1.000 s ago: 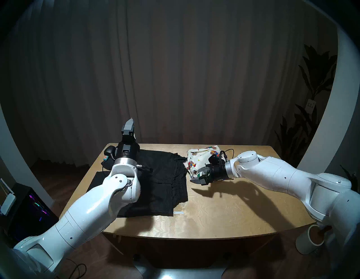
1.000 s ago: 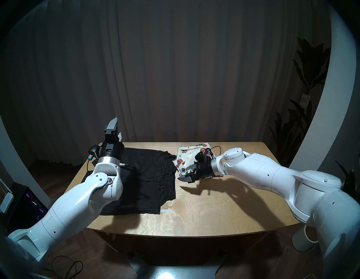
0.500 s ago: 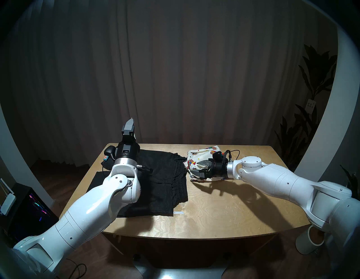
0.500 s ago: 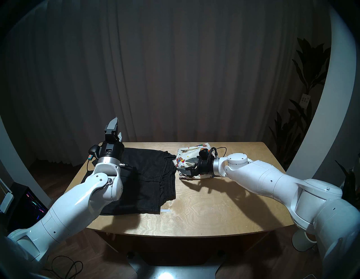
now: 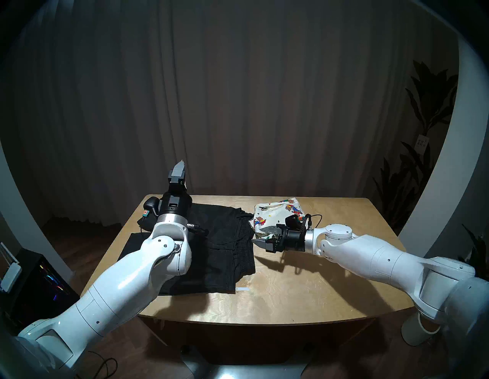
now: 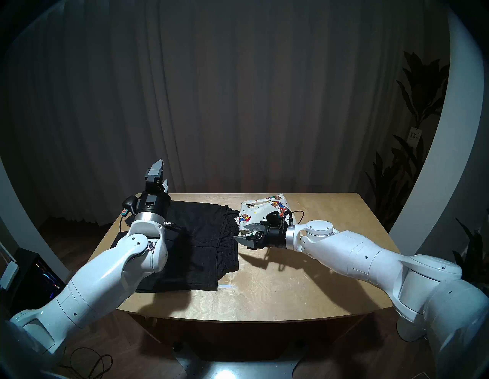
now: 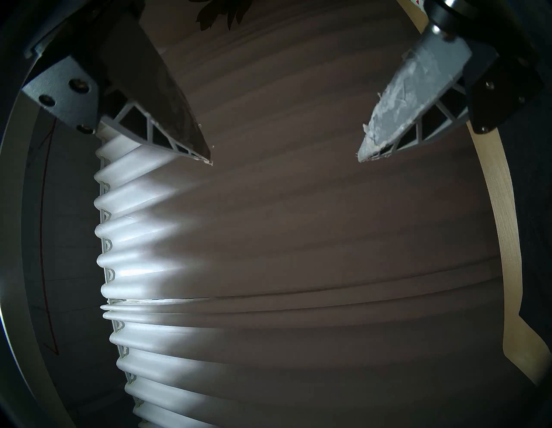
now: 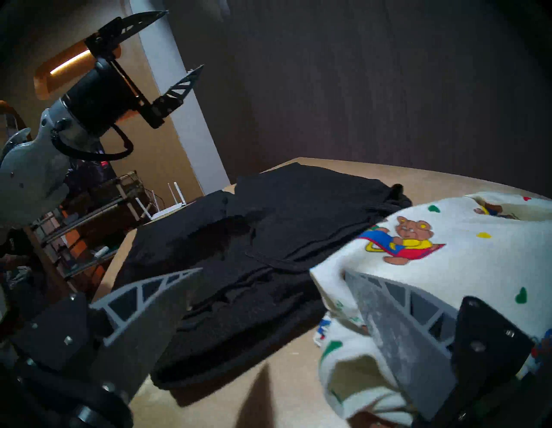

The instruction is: Fold pants twice and stack them

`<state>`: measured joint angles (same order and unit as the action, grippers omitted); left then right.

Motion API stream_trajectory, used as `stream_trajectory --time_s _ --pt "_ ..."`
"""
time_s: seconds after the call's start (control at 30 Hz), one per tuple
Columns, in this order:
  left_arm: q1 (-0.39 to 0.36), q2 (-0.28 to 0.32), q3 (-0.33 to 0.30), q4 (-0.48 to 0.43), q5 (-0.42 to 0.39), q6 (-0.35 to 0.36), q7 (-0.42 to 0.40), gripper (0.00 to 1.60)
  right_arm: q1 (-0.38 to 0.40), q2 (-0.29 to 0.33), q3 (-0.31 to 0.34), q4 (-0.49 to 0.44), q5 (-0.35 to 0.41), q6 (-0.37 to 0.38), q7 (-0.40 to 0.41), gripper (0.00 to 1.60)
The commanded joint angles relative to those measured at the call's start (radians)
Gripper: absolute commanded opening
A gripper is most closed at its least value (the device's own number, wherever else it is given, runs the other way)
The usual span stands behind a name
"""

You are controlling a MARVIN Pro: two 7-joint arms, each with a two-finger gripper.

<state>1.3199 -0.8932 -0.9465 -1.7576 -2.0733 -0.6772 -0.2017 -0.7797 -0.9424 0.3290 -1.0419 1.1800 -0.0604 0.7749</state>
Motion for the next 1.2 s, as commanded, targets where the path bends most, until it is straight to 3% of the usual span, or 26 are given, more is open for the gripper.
stream_trajectory --time_s 0.0,0.2,0.33,0.57,0.8,1.17 --pt "-0.011 0.006 -0.02 -0.011 0.0 -0.005 -0.012 1.6 0.036 0.029 0.011 -0.088 -0.001 0.042 -0.034 1.6" --pt "-0.004 0.012 -0.026 -0.011 -0.005 0.002 -0.019 1.6 0.019 0.076 0.044 -0.172 0.047 0.069 -0.075 1.6" --pt "-0.019 0.015 -0.008 -0.008 0.013 0.018 -0.014 1.6 -0.006 0.111 0.12 -0.205 0.162 0.075 -0.129 1.6" --pt "-0.022 0.0 0.009 -0.014 -0.001 0.05 -0.003 1.6 -0.058 0.17 0.217 -0.183 0.353 0.109 -0.234 1.6" --pt "-0.022 -0.021 0.025 -0.024 -0.014 0.075 0.008 1.6 -0.113 0.22 0.261 -0.189 0.519 0.186 -0.304 1.6" --pt "-0.025 -0.068 0.039 -0.068 -0.074 0.113 0.025 1.6 -0.13 0.282 0.317 -0.205 0.712 0.296 -0.357 1.6"
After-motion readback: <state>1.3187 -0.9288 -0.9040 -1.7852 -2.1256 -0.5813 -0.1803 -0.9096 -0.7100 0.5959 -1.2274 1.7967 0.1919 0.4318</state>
